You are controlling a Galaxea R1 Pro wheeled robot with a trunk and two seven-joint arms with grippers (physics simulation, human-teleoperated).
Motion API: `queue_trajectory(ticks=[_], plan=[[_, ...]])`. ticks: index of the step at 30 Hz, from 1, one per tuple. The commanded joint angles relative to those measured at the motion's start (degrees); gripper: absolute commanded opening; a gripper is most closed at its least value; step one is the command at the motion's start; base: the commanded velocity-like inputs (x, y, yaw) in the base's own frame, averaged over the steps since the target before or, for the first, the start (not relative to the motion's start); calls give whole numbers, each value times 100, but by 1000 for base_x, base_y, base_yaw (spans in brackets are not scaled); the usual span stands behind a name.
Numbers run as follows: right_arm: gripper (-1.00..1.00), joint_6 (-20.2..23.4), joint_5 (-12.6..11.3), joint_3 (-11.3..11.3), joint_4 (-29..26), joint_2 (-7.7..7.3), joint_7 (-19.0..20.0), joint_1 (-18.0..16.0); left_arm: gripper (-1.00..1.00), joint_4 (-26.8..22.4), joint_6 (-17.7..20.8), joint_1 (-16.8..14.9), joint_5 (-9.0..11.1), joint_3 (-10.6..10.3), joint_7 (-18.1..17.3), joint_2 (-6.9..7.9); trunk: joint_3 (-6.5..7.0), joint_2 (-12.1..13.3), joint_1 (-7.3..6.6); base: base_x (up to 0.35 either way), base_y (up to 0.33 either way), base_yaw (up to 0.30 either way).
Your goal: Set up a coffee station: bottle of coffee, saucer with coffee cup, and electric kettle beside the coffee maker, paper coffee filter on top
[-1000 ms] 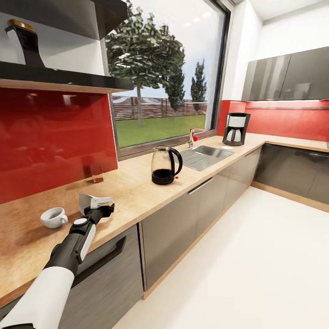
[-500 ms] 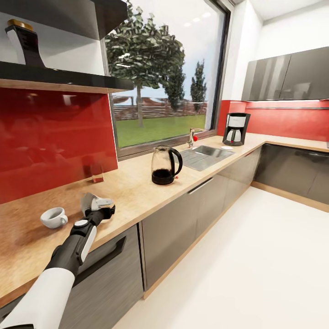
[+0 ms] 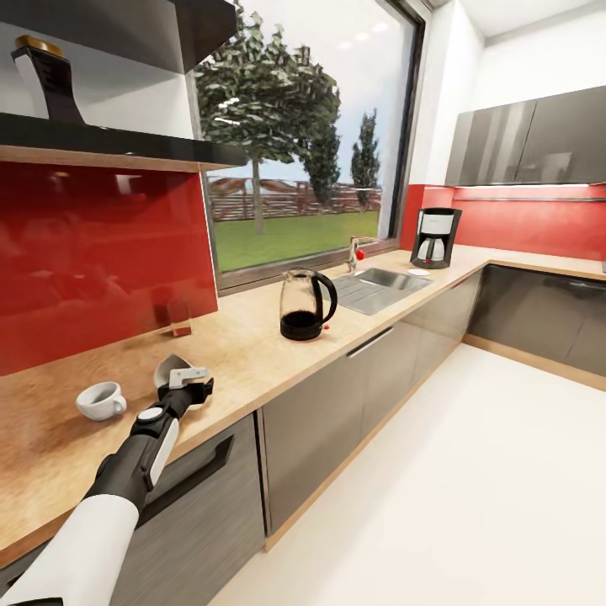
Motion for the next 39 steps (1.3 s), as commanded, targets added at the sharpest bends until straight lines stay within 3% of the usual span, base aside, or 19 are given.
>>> queue_trajectory(ticks=[1, 39], plan=[[100, -15, 40, 1, 5, -2, 0, -4, 100, -9, 27, -2, -8, 5, -6, 0, -6, -3, 0, 0, 3, 0], [100, -19, 40, 2, 2, -2, -1, -4, 100, -5, 19, -3, -8, 8, -7, 2, -6, -3, 0, 44, -13, 0]])
